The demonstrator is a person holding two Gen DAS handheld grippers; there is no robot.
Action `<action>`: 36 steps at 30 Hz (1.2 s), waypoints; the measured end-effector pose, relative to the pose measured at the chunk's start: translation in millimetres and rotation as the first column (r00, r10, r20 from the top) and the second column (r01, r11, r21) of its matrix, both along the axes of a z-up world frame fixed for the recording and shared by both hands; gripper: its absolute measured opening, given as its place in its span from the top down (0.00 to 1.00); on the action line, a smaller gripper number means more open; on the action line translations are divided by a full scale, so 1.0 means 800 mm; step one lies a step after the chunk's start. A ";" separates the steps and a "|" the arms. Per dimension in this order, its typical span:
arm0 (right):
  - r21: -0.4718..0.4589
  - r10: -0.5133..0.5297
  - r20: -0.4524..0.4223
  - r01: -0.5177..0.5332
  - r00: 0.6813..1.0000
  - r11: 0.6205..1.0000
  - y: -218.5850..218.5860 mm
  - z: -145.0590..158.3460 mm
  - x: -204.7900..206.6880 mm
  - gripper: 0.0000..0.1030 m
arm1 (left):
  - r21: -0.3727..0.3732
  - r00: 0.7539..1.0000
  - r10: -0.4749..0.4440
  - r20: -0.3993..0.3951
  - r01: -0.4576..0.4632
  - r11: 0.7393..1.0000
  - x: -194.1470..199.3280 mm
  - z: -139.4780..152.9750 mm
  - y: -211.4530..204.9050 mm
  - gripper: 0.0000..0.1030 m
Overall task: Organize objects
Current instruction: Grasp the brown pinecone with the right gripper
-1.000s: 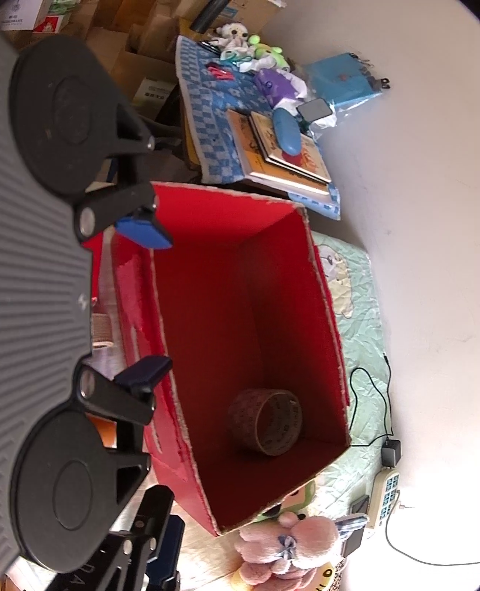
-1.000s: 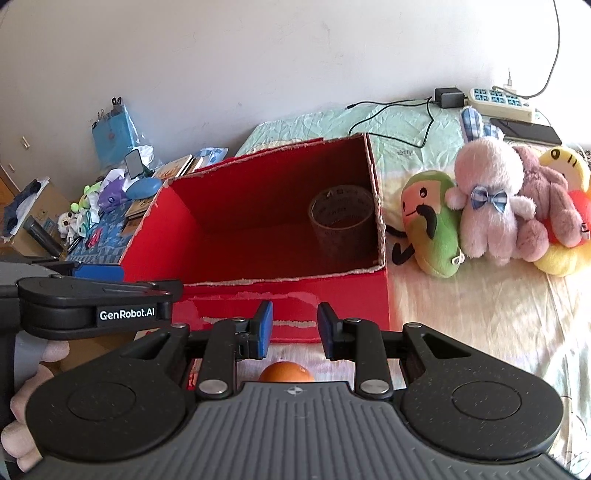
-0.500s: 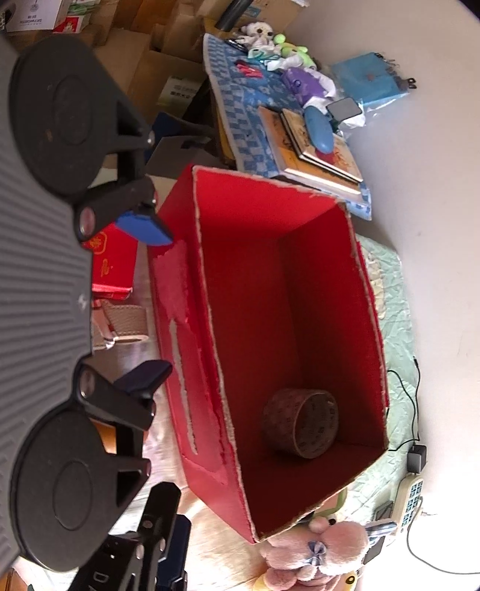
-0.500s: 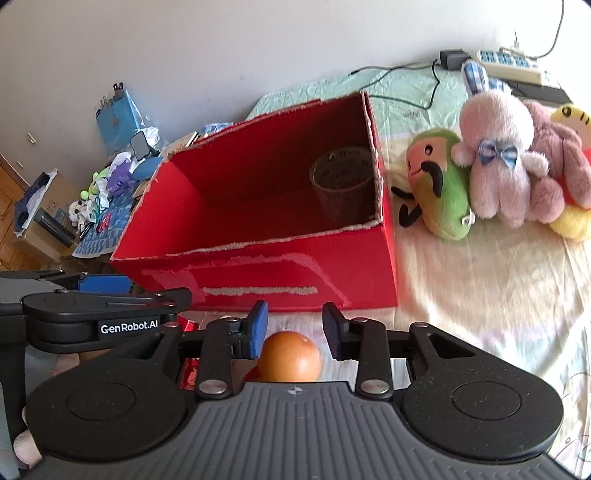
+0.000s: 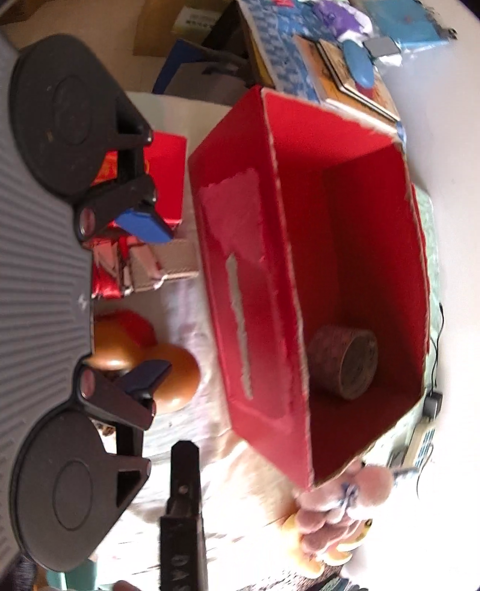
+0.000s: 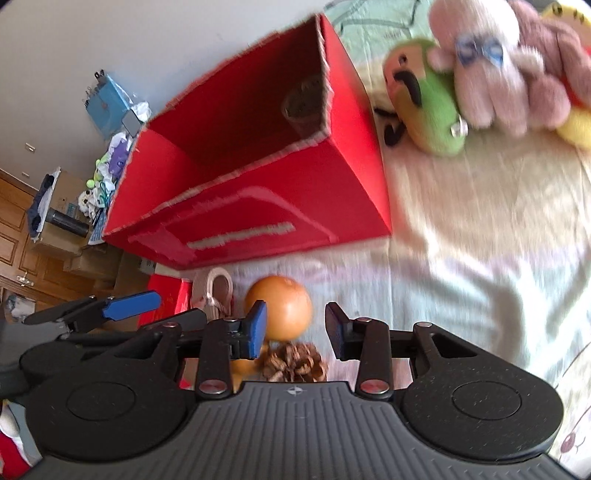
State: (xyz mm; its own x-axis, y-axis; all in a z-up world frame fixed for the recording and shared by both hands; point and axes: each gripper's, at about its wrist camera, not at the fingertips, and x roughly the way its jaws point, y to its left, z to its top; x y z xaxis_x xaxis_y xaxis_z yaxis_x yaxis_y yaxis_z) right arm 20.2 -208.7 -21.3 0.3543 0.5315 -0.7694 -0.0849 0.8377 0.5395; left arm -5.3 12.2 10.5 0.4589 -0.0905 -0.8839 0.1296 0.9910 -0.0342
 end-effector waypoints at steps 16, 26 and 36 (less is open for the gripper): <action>0.149 0.079 -0.222 -0.046 0.972 0.988 -0.012 -0.054 0.004 0.61 | -0.259 0.952 -0.296 -0.080 0.267 0.928 -0.027 -0.035 -0.052 0.36; 0.200 0.093 -0.269 -0.038 0.959 0.979 -0.017 -0.071 0.012 0.61 | -0.249 0.957 -0.261 -0.128 0.224 0.942 -0.015 -0.060 -0.056 0.45; 0.167 0.108 -0.207 -0.074 0.972 0.983 -0.027 -0.052 0.009 0.69 | -0.225 0.955 -0.270 -0.122 0.238 0.945 -0.012 -0.053 -0.068 0.57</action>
State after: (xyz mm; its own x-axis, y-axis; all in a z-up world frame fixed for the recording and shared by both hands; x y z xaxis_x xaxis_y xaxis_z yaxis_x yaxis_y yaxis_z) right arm 27.1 -230.0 -62.6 0.1348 0.6743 -0.7261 -0.0248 0.7348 0.6778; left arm -14.9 -41.9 -32.3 0.2615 -0.3734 -0.8900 0.3539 0.8950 -0.2715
